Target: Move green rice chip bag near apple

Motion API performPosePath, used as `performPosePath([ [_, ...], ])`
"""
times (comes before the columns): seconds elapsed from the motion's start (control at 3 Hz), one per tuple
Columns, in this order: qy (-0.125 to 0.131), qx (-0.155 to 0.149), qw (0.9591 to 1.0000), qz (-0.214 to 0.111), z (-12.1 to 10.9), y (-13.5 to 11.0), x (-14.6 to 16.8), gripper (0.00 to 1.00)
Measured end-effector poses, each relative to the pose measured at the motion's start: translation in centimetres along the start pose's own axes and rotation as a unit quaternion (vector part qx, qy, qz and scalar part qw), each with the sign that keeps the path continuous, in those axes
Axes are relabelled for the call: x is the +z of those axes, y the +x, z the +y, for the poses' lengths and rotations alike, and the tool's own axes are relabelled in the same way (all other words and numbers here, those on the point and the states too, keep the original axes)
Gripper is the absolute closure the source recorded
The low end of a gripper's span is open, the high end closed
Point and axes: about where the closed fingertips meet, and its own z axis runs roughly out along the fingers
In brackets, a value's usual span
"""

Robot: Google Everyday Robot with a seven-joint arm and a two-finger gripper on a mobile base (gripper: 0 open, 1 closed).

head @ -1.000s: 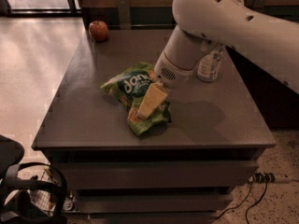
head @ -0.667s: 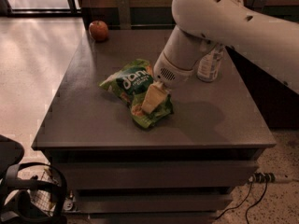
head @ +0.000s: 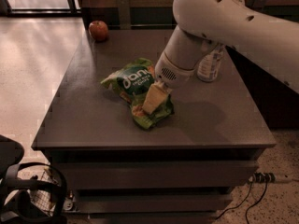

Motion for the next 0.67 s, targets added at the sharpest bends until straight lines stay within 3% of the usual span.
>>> performPosePath([
  [0.67,0.039,-0.002,0.9992,-0.009,-3.0,-0.8,-2.9,1.0],
])
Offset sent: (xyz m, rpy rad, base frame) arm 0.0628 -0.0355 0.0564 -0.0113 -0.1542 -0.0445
